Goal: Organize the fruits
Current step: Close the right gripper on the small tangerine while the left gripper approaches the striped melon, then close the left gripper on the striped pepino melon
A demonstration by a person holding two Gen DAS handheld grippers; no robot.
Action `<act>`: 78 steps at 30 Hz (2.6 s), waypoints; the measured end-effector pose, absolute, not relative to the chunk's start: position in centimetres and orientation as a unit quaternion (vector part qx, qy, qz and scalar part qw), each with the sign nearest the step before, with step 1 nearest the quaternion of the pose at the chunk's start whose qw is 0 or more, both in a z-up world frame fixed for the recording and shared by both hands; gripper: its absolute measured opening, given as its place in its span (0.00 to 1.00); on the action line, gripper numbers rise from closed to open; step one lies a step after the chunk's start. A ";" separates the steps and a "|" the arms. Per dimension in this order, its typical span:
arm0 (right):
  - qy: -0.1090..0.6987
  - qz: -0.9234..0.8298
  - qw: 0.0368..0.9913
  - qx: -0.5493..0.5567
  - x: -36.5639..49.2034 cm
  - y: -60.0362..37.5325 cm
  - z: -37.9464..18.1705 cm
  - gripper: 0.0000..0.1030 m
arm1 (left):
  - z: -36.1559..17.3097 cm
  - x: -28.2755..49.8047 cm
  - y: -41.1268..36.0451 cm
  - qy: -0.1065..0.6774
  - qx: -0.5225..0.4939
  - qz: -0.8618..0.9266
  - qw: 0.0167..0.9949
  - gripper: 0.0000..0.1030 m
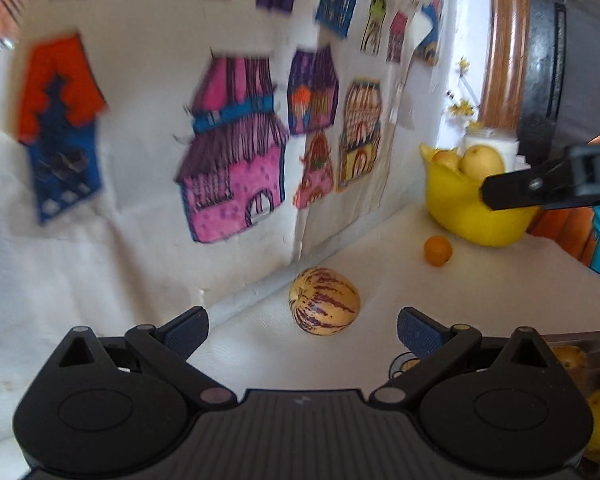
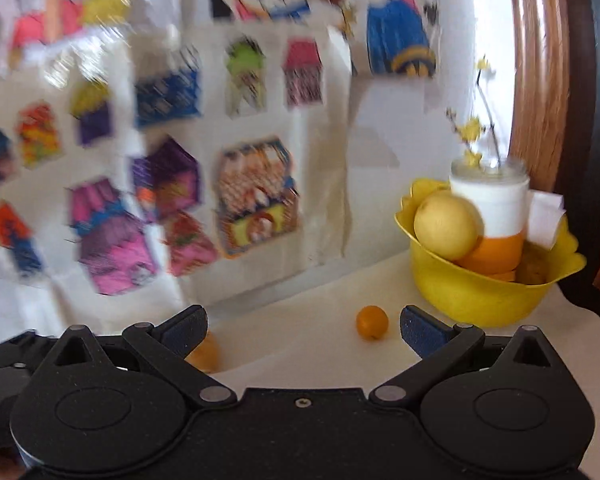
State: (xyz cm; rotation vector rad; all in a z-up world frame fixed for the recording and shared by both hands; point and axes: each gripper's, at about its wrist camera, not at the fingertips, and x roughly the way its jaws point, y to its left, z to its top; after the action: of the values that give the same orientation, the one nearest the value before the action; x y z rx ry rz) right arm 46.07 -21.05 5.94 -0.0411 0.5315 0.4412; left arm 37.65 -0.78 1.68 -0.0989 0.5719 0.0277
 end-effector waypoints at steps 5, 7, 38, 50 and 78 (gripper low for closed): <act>0.296 0.208 0.932 -0.033 50.4 -20.0 2.9 0.99 | 0.1 39.6 -0.5 0.289 -0.060 0.011 0.955 1.00; 0.301 0.205 0.931 -0.033 51.8 -19.9 2.0 0.99 | -0.3 40.2 -0.4 0.292 -0.061 0.012 0.954 1.00; 0.363 0.200 0.909 0.042 58.0 -19.6 -1.2 0.51 | -1.3 44.8 -1.5 0.306 -0.068 0.009 0.950 0.85; 0.360 0.214 0.908 0.006 56.4 -17.8 -0.6 0.38 | -1.4 44.4 -1.1 0.302 -0.074 0.014 0.950 0.71; 0.399 0.228 0.888 0.006 50.7 -16.9 -0.7 0.33 | -0.7 41.1 -0.7 0.325 -0.052 -0.055 0.943 0.56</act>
State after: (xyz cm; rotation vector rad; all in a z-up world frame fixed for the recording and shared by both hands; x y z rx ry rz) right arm 50.73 -16.90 -0.74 0.0114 0.8285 0.4740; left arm 41.09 -0.70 -0.67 -0.1065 0.6621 -0.1118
